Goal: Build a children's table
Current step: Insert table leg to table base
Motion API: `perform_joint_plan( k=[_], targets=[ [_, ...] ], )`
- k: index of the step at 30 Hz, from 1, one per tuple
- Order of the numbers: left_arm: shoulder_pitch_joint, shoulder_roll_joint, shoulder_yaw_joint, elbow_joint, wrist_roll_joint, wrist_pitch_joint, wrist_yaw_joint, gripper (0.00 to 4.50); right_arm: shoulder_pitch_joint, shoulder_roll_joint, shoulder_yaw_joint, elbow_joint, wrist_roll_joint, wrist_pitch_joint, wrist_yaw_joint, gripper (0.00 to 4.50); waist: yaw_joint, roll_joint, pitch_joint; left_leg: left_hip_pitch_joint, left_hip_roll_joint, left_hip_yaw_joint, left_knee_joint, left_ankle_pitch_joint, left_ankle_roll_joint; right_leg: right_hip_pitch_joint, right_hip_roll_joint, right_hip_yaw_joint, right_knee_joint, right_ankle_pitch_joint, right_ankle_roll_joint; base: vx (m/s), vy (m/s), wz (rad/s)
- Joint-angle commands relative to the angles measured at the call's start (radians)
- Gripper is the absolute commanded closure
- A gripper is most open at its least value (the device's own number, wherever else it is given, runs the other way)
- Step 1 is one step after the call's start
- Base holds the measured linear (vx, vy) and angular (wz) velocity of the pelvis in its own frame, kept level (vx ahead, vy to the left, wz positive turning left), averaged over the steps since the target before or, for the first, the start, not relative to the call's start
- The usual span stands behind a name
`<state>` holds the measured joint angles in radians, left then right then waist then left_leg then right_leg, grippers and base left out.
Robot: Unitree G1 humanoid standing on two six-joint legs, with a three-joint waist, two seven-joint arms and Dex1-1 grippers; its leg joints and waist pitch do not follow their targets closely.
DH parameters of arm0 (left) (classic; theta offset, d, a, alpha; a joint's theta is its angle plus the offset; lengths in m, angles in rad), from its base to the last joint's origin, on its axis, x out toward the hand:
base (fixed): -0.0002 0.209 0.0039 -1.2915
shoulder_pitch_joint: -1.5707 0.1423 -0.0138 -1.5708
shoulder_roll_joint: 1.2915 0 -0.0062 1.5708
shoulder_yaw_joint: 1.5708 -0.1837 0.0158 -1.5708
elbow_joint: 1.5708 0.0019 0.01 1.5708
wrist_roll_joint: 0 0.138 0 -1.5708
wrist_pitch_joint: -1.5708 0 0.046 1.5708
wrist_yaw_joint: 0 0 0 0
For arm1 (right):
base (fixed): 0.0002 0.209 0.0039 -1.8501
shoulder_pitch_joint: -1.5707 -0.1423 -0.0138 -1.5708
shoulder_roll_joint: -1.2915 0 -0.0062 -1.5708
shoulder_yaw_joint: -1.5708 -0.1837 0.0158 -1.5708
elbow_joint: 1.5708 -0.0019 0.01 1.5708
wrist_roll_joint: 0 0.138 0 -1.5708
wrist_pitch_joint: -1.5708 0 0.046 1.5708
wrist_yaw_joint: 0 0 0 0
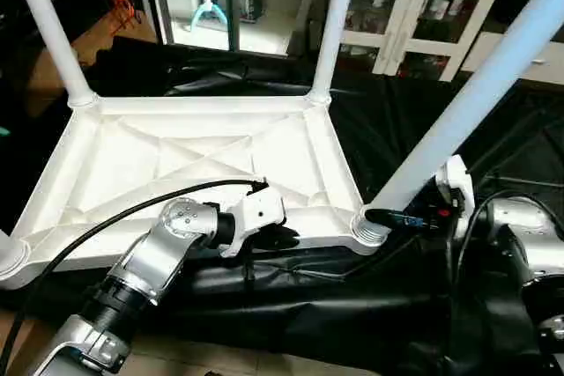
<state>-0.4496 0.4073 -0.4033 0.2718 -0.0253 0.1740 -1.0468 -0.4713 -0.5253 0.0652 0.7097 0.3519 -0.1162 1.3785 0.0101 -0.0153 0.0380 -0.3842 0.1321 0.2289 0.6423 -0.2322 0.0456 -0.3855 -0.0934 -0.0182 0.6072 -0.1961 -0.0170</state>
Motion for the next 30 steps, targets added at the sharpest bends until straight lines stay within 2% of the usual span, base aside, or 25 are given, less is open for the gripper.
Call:
perform_joint_plan(
  k=[1, 2, 3, 6, 7, 8, 9, 11, 12, 13, 14, 15, 17, 18, 20, 21, 22, 23, 24, 25, 26, 27, 28, 29, 30],
  targets=[
    [-0.03, 0.017, 0.065, -0.036, -0.029, -0.019, -0.001, 4.5, 0.082, -0.004, 0.054, 0.139, -0.12, 0.079, -0.078, 2.63, -0.014, 0.006, -0.042, 0.04, 0.107, -0.062, -0.114, -0.301, -0.032, 0.008, -0.057, 0.027, -0.07, -0.221, -0.252, 0.0, 0.0, 0.0],
    [-0.029, 0.015, 0.064, -0.038, -0.029, -0.008, 0.003, 4.5, 0.08, 0.007, 0.049, 0.138, -0.118, 0.086, -0.104, 2.63, -0.021, 0.006, -0.041, 0.039, 0.106, -0.063, -0.117, -0.321, -0.048, 0.007, -0.056, 0.028, -0.07, -0.227, -0.246, 0.0, 0.0, 0.0],
    [-0.028, 0.01, 0.063, -0.04, -0.023, 0.012, 0.017, 4.5, 0.078, 0.021, 0.046, 0.136, -0.123, 0.089, -0.145, 2.63, -0.025, 0.011, -0.041, 0.039, 0.105, -0.066, -0.119, -0.342, -0.061, 0.006, -0.057, 0.028, -0.071, -0.238, -0.238, 0.0, 0.0, 0.0],
    [-0.037, -0.015, 0.053, -0.027, 0.02, 0.086, 0.092, 4.5, 0.069, 0.055, 0.049, 0.147, -0.156, 0.091, -0.271, 2.63, -0.042, 0.009, -0.039, 0.037, 0.104, -0.069, -0.124, -0.377, -0.091, 0.002, -0.056, 0.028, -0.074, -0.258, -0.225, 0.0, 0.0, 0.0],
    [-0.056, -0.073, 0.064, 0.003, 0.05, 0.185, 0.207, 4.5, 0.048, 0.106, 0.041, 0.174, -0.185, 0.104, -0.444, 2.63, -0.046, 0.014, -0.039, 0.036, 0.104, -0.07, -0.125, -0.389, -0.1, 0.002, -0.056, 0.029, -0.073, -0.267, -0.221, 0.0, 0.0, 0.0],
    [-0.071, -0.122, 0.083, 0.028, 0.061, 0.242, 0.294, 4.5, 0.032, 0.142, 0.03, 0.199, -0.201, 0.104, -0.565, 2.63, -0.057, 0.012, -0.035, 0.037, 0.103, -0.069, -0.127, -0.408, -0.128, -0.007, -0.054, 0.03, -0.075, -0.291, -0.216, 0.0, 0.0, 0.0],
    [-0.09, -0.176, 0.105, 0.057, 0.069, 0.294, 0.386, 4.5, 0.014, 0.178, 0.02, 0.228, -0.214, 0.111, -0.691, 2.63, -0.064, 0.009, -0.038, 0.037, 0.097, -0.077, -0.123, -0.446, -0.146, -0.004, -0.056, 0.025, -0.082, -0.359, -0.194, 0.0, 0.0, 0.0],
    [-0.123, -0.251, 0.126, 0.103, 0.086, 0.344, 0.508, 4.5, -0.013, 0.234, 0.009, 0.272, -0.227, 0.127, -0.856, 2.63, -0.081, 0.012, -0.039, 0.042, 0.095, -0.08, -0.12, -0.469, -0.153, -0.011, -0.059, 0.026, -0.091, -0.386, -0.182, 0.0, 0.0, 0.0],
    [-0.147, -0.295, 0.129, 0.131, 0.098, 0.357, 0.571, 4.5, -0.03, 0.271, 0.0, 0.297, -0.226, 0.136, -0.941, 2.63, -0.083, 0.009, -0.041, 0.039, 0.093, -0.081, -0.119, -0.468, -0.145, -0.008, -0.059, 0.025, -0.095, -0.382, -0.179, 0.0, 0.0, 0.0],
    [-0.164, -0.323, 0.133, 0.151, 0.103, 0.359, 0.611, 4.5, -0.041, 0.296, -0.008, 0.313, -0.221, 0.141, -0.992, 2.63, -0.087, 0.009, -0.045, 0.04, 0.093, -0.077, -0.118, -0.449, -0.124, -0.011, -0.057, 0.027, -0.097, -0.33, -0.186, 0.0, 0.0, 0.0],
    [-0.174, -0.342, 0.136, 0.163, 0.105, 0.359, 0.637, 4.5, -0.048, 0.312, -0.014, 0.324, -0.217, 0.144, -1.025, 2.63, -0.084, 0.008, -0.046, 0.039, 0.094, -0.077, -0.118, -0.438, -0.115, -0.007, -0.057, 0.026, -0.098, -0.311, -0.187, 0.0, 0.0, 0.0],
    [-0.192, -0.369, 0.139, 0.179, 0.107, 0.353, 0.671, 4.5, -0.059, 0.34, -0.03, 0.342, -0.202, 0.15, -1.086, 2.63, -0.086, 0.01, -0.048, 0.033, 0.091, -0.072, -0.117, -0.411, -0.093, -0.006, -0.058, 0.028, -0.096, -0.275, -0.195, 0.0, 0.0, 0.0],
    [-0.225, -0.42, 0.147, 0.193, 0.108, 0.349, 0.727, 4.5, -0.078, 0.393, -0.051, 0.369, -0.182, 0.158, -1.175, 2.63, -0.084, 0.009, -0.049, 0.033, 0.093, -0.07, -0.116, -0.382, -0.078, -0.004, -0.057, 0.029, -0.095, -0.233, -0.203, 0.0, 0.0, 0.0],
    [-0.233, -0.433, 0.148, 0.191, 0.108, 0.348, 0.736, 4.5, -0.087, 0.412, -0.061, 0.379, -0.172, 0.159, -1.199, 2.63, -0.084, 0.008, -0.051, 0.029, 0.093, -0.069, -0.116, -0.345, -0.063, 0.002, -0.057, 0.029, -0.091, -0.187, -0.213, 0.051, -0.013, 0.02],
    [-0.237, -0.442, 0.149, 0.184, 0.118, 0.364, 0.737, 4.5, -0.103, 0.431, -0.07, 0.392, -0.182, 0.151, -1.219, 2.63, -0.079, 0.01, -0.059, 0.02, 0.097, -0.068, -0.112, -0.211, -0.015, 0.018, -0.06, 0.025, -0.074, -0.039, -0.24, 0.025, -0.007, 0.01],
    [-0.236, -0.441, 0.148, 0.182, 0.119, 0.364, 0.733, 4.5, -0.106, 0.433, -0.07, 0.393, -0.186, 0.148, -1.219, 2.63, -0.077, 0.009, -0.058, 0.017, 0.097, -0.066, -0.11, -0.189, 0.0, 0.021, -0.061, 0.024, -0.073, -0.017, -0.246, 0.0, 0.0, 0.0],
    [-0.223, -0.423, 0.143, 0.167, 0.112, 0.359, 0.691, 4.5, -0.121, 0.438, -0.07, 0.397, -0.193, 0.137, -1.197, 2.63, -0.075, 0.012, -0.058, 0.018, 0.098, -0.065, -0.109, -0.177, 0.02, 0.021, -0.062, 0.023, -0.071, -0.008, -0.256, 0.0, 0.0, 0.0],
    [-0.215, -0.411, 0.138, 0.16, 0.106, 0.35, 0.666, 4.5, -0.126, 0.437, -0.072, 0.395, -0.189, 0.135, -1.179, 2.63, -0.077, 0.011, -0.058, 0.017, 0.099, -0.065, -0.11, -0.18, 0.026, 0.023, -0.062, 0.023, -0.071, -0.016, -0.26, 0.0, 0.0, 0.0],
    [-0.206, -0.396, 0.13, 0.151, 0.101, 0.335, 0.635, 4.5, -0.132, 0.436, -0.076, 0.394, -0.182, 0.134, -1.157, 2.63, -0.076, 0.012, -0.055, 0.02, 0.1, -0.065, -0.112, -0.205, 0.027, 0.021, -0.063, 0.022, -0.077, -0.057, -0.261, 0.0, 0.0, 0.0],
    [-0.177, -0.343, 0.099, 0.123, 0.086, 0.285, 0.539, 4.5, -0.145, 0.429, -0.087, 0.381, -0.157, 0.144, -1.066, 2.63, -0.081, 0.013, -0.054, 0.018, 0.101, -0.067, -0.116, -0.251, 0.014, 0.021, -0.063, 0.023, -0.08, -0.118, -0.254, 0.0, 0.0, 0.0],
    [-0.172, -0.332, 0.094, 0.118, 0.084, 0.278, 0.523, 4.5, -0.146, 0.425, -0.086, 0.377, -0.153, 0.148, -1.046, 2.63, -0.081, 0.013, -0.054, 0.018, 0.103, -0.07, -0.117, -0.261, 0.01, 0.022, -0.065, 0.023, -0.081, -0.126, -0.252, 0.0, 0.0, 0.0],
    [-0.157, -0.297, 0.08, 0.105, 0.079, 0.256, 0.475, 4.5, -0.149, 0.413, -0.085, 0.364, -0.141, 0.16, -0.982, 2.63, -0.085, 0.012, -0.054, 0.015, 0.102, -0.071, -0.117, -0.265, 0.013, 0.025, -0.065, 0.024, -0.081, -0.128, -0.252, 0.0, 0.0, 0.0],
    [-0.125, -0.227, 0.06, 0.077, 0.067, 0.218, 0.381, 4.5, -0.146, 0.38, -0.067, 0.329, -0.127, 0.194, -0.841, 2.63, -0.092, 0.016, -0.056, 0.013, 0.105, -0.073, -0.119, -0.261, 0.016, 0.028, -0.064, 0.023, -0.076, -0.107, -0.257, 0.0, 0.0, 0.0],
    [-0.125, -0.227, 0.06, 0.077, 0.067, 0.218, 0.381, 4.5, -0.146, 0.38, -0.067, 0.329, -0.127, 0.194, -0.841, 2.63, -0.092, 0.016, -0.056, 0.013, 0.105, -0.073, -0.119, -0.261, 0.016, 0.028, -0.064, 0.023, -0.076, -0.107, -0.257, 0.0, 0.0, 0.0],
    [-0.106, -0.174, 0.056, 0.057, 0.054, 0.179, 0.308, 4.5, -0.128, 0.339, -0.036, 0.288, -0.122, 0.221, -0.71, 2.63, -0.092, 0.017, -0.055, 0.019, 0.104, -0.069, -0.117, -0.228, 0.025, 0.025, -0.061, 0.023, -0.073, -0.061, -0.275, 0.0, 0.0, 0.0]
  ],
)
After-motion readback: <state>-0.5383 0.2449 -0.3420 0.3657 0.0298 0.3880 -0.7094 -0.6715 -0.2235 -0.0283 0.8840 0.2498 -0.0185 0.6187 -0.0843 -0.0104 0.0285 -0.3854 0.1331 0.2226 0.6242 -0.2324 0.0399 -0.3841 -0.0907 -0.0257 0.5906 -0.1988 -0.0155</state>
